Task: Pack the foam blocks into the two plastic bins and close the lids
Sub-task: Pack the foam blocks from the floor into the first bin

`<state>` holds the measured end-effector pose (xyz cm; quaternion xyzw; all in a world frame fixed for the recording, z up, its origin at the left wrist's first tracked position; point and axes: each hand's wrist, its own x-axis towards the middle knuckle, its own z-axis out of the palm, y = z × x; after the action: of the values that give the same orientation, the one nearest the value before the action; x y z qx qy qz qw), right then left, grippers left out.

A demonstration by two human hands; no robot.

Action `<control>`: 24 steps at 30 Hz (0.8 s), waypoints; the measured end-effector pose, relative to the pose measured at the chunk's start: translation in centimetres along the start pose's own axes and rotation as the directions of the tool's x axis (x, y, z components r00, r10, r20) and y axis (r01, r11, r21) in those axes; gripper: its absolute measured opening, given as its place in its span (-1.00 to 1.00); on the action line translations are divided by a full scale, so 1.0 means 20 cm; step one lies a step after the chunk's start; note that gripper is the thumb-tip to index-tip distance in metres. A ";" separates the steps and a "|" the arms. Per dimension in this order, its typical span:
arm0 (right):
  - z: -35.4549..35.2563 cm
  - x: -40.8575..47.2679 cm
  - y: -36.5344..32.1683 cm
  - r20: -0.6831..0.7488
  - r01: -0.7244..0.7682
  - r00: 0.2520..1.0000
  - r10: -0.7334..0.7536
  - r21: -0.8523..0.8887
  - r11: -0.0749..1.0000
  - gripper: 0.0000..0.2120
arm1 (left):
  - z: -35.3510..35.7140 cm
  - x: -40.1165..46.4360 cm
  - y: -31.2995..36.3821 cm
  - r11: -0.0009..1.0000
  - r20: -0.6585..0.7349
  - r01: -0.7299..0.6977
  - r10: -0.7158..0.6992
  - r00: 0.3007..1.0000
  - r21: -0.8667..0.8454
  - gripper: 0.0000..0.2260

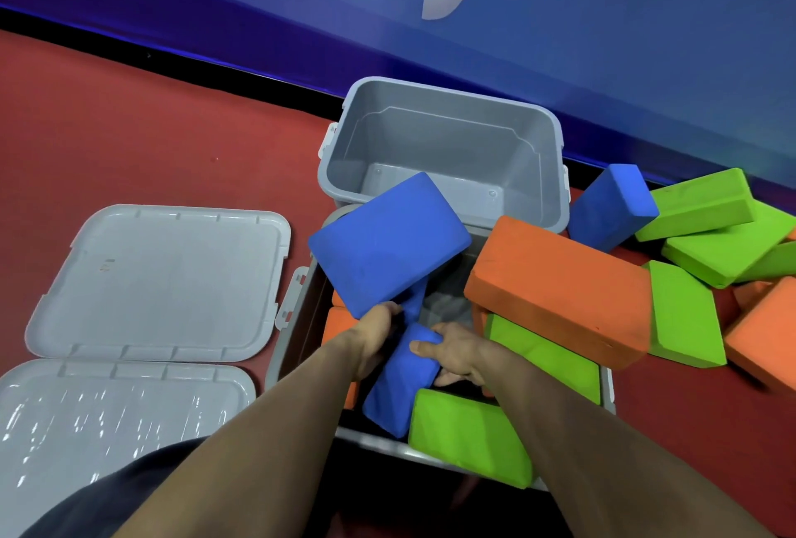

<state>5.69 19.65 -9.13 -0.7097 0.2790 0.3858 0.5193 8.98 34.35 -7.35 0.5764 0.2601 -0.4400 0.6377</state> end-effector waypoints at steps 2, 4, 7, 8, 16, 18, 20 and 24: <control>-0.02 0.01 -0.04 0.021 -0.010 1.000 0.011 -0.048 0.999 -0.39 | -0.02 0.02 -0.01 0.999 0.012 0.011 -0.011 1.000 -0.031 -0.74; -0.03 0.01 -0.07 0.042 -0.012 0.999 0.017 -0.122 0.993 -0.39 | -0.05 0.02 -0.03 0.999 0.031 0.030 -0.029 0.999 -0.033 -0.71; -0.04 0.02 -0.11 0.064 -0.016 0.997 0.030 -0.211 0.977 -0.50 | -0.08 0.03 -0.07 0.999 0.062 0.032 -0.034 0.997 0.039 -0.68; -0.04 0.02 -0.11 0.072 -0.014 0.997 0.031 -0.231 0.973 -0.54 | -0.09 0.03 -0.08 0.997 0.056 0.014 -0.018 0.998 0.076 -0.70; -0.01 -0.03 -0.16 0.054 -0.012 0.998 0.037 -0.402 0.916 -0.58 | -0.08 0.01 -0.13 0.985 0.077 -0.072 0.061 0.995 0.158 -0.63; 0.01 -0.03 -0.16 0.007 0.026 1.000 -0.026 -0.402 0.915 -0.58 | -0.08 -0.01 -0.14 0.980 0.033 -0.020 0.014 0.999 0.200 -0.67; 0.05 -0.04 -0.13 -0.110 0.052 0.988 -0.106 -0.407 0.912 -0.53 | -0.09 -0.02 -0.15 0.978 0.005 -0.002 0.001 1.000 0.207 -0.66; 0.09 -0.09 -0.10 -0.234 0.007 0.964 -0.128 -0.459 0.888 -0.58 | -0.09 -0.02 -0.18 0.969 -0.019 -0.038 0.044 0.999 0.244 -0.63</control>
<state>5.75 21.98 -6.83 -0.8646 0.2211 0.3263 0.3116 6.04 36.38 -9.15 0.6608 0.2000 -0.4481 0.5680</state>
